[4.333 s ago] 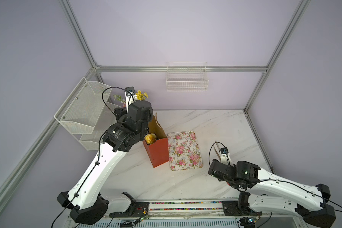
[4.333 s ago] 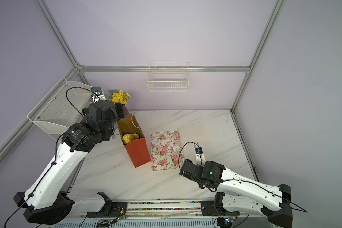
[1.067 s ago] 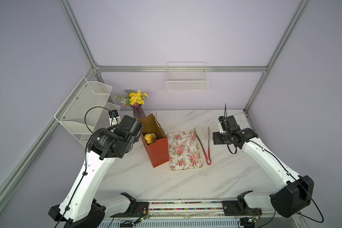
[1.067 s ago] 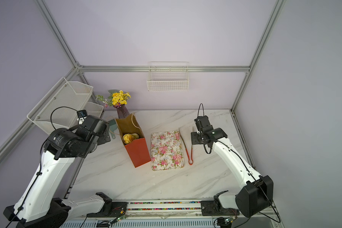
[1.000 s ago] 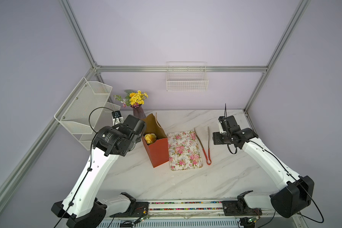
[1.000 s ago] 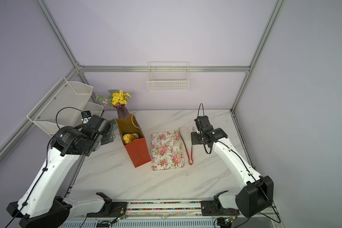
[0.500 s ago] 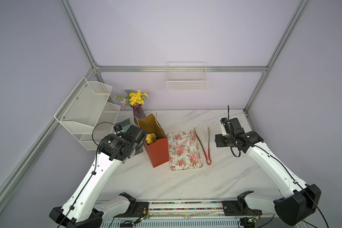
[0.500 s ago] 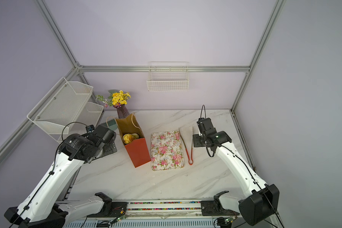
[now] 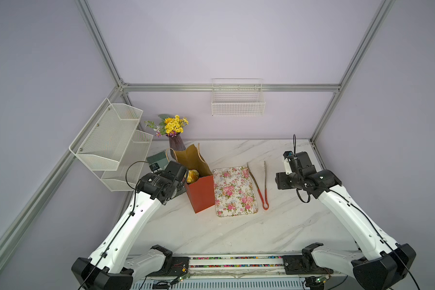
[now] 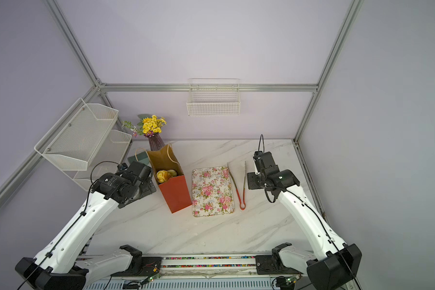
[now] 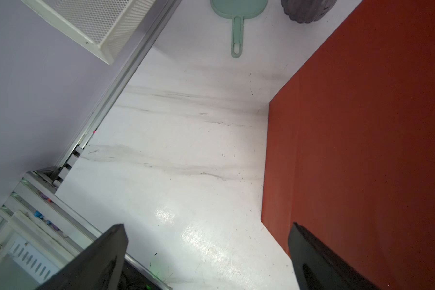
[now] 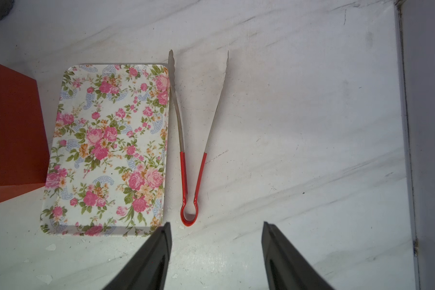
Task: Pack bread into a paper bag
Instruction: Reset both arms
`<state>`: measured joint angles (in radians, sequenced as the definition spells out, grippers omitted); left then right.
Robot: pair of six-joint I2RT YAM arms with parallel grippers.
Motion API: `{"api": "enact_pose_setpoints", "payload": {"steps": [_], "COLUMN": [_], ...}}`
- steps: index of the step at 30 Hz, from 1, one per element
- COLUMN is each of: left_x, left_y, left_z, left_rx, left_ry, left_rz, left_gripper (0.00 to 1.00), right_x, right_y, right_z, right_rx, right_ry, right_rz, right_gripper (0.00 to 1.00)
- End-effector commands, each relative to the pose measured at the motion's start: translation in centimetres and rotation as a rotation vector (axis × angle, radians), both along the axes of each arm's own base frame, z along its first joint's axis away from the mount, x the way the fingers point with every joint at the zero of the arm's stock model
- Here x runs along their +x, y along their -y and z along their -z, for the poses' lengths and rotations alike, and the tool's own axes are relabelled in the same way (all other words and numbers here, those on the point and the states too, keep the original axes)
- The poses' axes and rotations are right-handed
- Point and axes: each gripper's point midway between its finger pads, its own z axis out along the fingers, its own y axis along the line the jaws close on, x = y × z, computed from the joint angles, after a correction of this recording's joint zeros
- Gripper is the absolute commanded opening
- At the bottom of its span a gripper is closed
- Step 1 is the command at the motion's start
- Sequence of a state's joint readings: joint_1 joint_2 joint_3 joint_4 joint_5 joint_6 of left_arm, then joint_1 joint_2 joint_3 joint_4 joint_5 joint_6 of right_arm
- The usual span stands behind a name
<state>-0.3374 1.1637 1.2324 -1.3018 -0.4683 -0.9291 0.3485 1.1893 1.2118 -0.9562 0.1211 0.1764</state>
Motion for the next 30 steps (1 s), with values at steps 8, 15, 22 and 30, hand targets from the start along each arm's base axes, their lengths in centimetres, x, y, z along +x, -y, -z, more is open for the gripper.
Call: {"api": "enact_pose_setpoints", "payload": {"steps": [8, 15, 22, 30], "left_x": [5.9, 10.8, 12.9, 15.6], "left_y": [-3.2, -5.4, -6.3, -5.8], "left_z": [5.8, 9.2, 10.2, 6.9], "left_rx": [-0.132, -0.122, 0.005, 0.149], "left_ry": [-0.039, 0.039, 0.058, 0.365], "left_rz": [-0.059, 0.043, 0.166, 0.335], "left_gripper": [1.00, 1.00, 1.00, 1.00], "right_x": [-1.2, -1.3, -1.2, -0.9], "right_y": [0.4, -0.2, -0.4, -1.2], "right_z": [-1.3, -2.3, -2.1, -1.3], "right_rx": [0.037, 0.085, 0.092, 0.119], "right_ry": [0.035, 0.069, 0.058, 0.030], "right_rz": [0.020, 0.005, -0.001, -0.015], "right_gripper": [0.64, 0.64, 0.64, 0.64]}}
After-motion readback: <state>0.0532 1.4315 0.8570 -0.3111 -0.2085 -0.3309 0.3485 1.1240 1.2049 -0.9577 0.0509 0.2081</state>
